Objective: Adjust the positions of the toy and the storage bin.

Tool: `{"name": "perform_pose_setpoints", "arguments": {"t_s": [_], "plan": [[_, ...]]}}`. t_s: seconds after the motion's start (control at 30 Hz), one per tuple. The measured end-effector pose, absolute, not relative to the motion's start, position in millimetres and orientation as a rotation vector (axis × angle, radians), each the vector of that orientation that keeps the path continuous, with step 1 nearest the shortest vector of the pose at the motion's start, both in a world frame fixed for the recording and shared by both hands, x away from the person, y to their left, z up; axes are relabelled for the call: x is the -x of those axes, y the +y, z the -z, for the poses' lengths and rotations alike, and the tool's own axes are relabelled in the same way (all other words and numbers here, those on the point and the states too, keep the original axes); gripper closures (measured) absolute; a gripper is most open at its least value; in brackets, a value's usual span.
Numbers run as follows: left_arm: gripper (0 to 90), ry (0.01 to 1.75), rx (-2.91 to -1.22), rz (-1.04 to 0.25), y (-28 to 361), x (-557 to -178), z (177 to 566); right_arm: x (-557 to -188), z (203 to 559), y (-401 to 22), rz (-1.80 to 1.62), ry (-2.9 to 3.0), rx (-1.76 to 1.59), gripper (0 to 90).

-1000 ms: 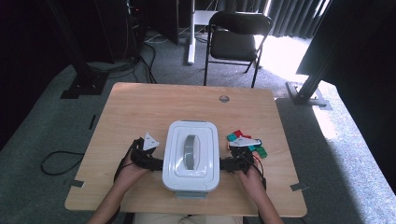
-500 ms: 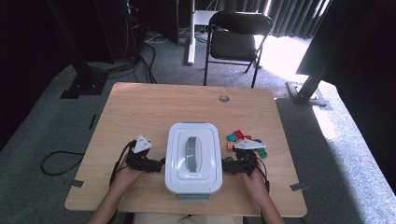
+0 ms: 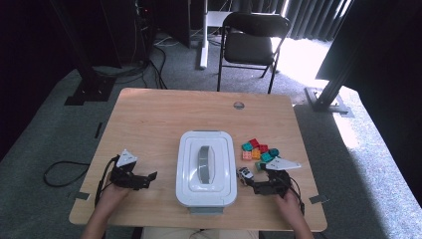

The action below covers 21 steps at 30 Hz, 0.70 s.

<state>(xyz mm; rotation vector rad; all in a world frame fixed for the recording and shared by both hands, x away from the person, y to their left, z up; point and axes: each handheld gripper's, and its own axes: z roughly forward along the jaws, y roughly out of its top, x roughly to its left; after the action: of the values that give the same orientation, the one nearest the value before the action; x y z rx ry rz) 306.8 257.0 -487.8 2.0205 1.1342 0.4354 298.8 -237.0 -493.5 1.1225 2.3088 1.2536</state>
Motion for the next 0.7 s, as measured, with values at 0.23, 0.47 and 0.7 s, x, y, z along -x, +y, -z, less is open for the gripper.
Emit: {"name": "perform_pose_setpoints", "arguments": {"t_s": [0.23,0.47,0.7], "plan": [[1.3,1.155,-1.989,-0.444,280.6,-292.0,476.7,-282.6,507.4,-253.8,-1.237,2.377,-1.077,13.4],[1.3,1.16,-1.998,-0.429,296.2,-281.5,474.6,-273.0,518.4,-264.6,-1.146,2.407,-1.053,12.9],[1.3,1.136,-1.975,-0.406,297.9,-266.8,460.9,-270.4,527.4,-266.7,-1.116,2.46,-1.02,12.9]]}}
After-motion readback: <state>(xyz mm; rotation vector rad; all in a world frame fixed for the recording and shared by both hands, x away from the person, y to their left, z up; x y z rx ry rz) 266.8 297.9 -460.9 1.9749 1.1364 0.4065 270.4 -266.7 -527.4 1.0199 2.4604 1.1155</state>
